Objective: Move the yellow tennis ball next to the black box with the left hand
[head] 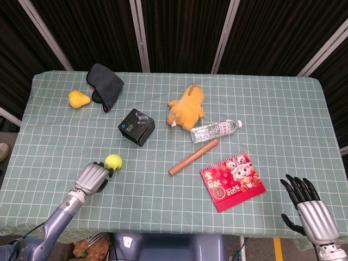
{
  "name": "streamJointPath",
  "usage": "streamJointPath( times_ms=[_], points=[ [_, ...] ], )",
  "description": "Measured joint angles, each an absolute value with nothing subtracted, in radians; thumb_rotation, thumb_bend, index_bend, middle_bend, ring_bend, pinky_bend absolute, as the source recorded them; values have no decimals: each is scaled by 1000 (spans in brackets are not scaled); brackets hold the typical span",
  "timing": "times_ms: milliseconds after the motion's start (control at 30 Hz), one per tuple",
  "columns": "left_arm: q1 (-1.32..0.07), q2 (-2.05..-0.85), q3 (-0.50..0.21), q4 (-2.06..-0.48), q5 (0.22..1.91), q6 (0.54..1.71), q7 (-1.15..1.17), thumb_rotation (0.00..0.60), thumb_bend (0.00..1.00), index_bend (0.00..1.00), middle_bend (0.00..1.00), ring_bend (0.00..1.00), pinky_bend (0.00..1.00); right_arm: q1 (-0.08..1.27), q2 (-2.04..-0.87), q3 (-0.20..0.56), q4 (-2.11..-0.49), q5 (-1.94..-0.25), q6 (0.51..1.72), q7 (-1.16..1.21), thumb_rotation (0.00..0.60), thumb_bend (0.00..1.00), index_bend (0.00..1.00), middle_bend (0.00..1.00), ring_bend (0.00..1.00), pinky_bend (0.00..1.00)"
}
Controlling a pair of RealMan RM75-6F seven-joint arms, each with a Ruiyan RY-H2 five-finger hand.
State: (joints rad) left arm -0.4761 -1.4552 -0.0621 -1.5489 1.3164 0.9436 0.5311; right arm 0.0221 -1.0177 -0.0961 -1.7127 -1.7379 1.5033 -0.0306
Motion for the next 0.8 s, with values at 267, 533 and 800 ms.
streamJointPath(
  times_ms=[267,533,800],
  points=[
    [-512,-1478,-70,-1521,1287,921,512,600,424,410,566,336,406,17,-1013,-97,-1711,-1742,1514,-23,600,320,0,0,0,0],
    [-546,-1486,-82,-1509,1264,906,489,600,429,413,557,334,405,13,-1010,-97,-1709,-1746,1523,-14,600,319,0,0,0,0],
    [-573,-1489,-94,-1487,1215,893,493,600,437,436,575,334,398,14,-1005,-90,-1709,-1743,1529,-2,600,319,0,0,0,0]
  ],
)
